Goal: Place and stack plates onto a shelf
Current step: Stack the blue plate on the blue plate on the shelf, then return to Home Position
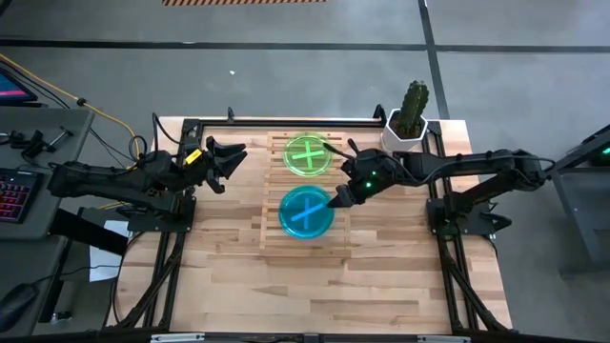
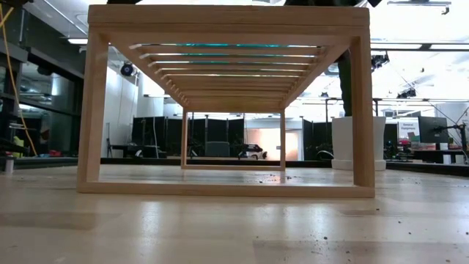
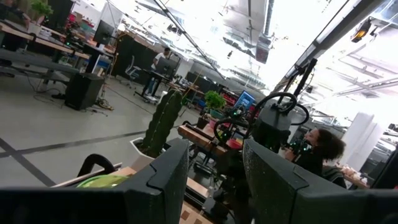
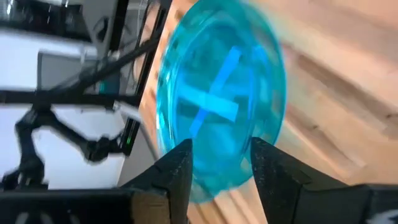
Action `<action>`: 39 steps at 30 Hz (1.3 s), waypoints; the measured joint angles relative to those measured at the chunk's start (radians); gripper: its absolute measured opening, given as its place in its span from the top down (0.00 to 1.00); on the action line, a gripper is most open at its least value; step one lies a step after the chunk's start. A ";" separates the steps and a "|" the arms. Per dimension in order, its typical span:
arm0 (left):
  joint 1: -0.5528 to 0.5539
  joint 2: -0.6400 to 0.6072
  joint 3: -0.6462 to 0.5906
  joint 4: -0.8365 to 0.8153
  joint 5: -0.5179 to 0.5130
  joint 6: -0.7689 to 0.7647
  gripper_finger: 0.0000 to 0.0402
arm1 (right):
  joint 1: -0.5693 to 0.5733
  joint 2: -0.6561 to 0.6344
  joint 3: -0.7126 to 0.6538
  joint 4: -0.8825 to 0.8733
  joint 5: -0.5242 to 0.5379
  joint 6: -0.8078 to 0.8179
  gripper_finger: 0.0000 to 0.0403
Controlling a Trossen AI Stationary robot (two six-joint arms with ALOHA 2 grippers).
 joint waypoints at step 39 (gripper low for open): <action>0.000 0.000 0.000 0.016 0.000 -0.052 0.64 | 0.056 -0.408 0.000 -0.145 0.395 -0.520 0.65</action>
